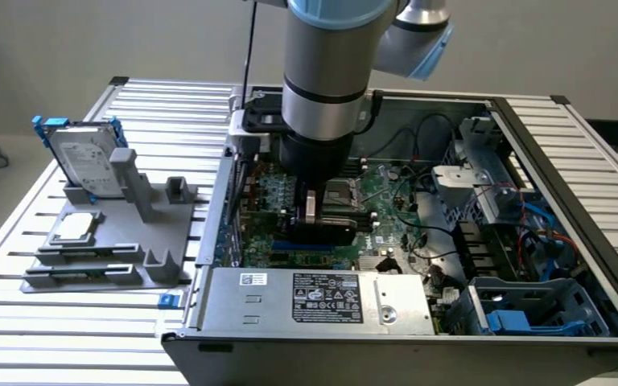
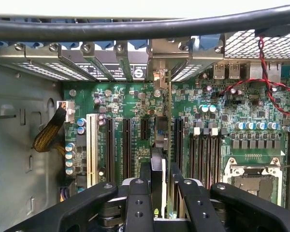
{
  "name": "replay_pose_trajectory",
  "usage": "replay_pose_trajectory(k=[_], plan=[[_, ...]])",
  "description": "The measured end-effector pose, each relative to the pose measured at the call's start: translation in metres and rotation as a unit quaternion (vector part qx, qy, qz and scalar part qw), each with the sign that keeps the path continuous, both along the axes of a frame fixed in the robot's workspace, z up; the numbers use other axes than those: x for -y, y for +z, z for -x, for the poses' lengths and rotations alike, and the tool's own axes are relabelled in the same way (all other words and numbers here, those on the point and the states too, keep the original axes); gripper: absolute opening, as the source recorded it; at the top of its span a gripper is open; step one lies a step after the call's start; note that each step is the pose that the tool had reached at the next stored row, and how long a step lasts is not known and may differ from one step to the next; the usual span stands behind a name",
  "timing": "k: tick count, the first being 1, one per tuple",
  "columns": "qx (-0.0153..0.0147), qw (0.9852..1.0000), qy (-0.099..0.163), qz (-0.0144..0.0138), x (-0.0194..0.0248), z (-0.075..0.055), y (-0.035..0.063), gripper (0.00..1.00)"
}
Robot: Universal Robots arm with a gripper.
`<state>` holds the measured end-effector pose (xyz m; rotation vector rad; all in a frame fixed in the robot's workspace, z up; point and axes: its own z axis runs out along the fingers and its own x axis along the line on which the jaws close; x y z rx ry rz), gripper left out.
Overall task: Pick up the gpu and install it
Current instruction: 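Insert the gpu into the slot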
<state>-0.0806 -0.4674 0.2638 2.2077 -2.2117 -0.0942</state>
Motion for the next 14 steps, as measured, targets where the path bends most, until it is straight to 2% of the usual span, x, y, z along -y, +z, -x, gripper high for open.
replay_pose_trajectory(k=[6, 14], plan=[[0.0000, 1.0000, 0.004, -0.0005, 0.0000, 0.0000, -0.0010, 0.27], [0.0000, 1.0000, 0.007, -0.0030, 0.0000, -0.0001, -0.0040, 0.27]])
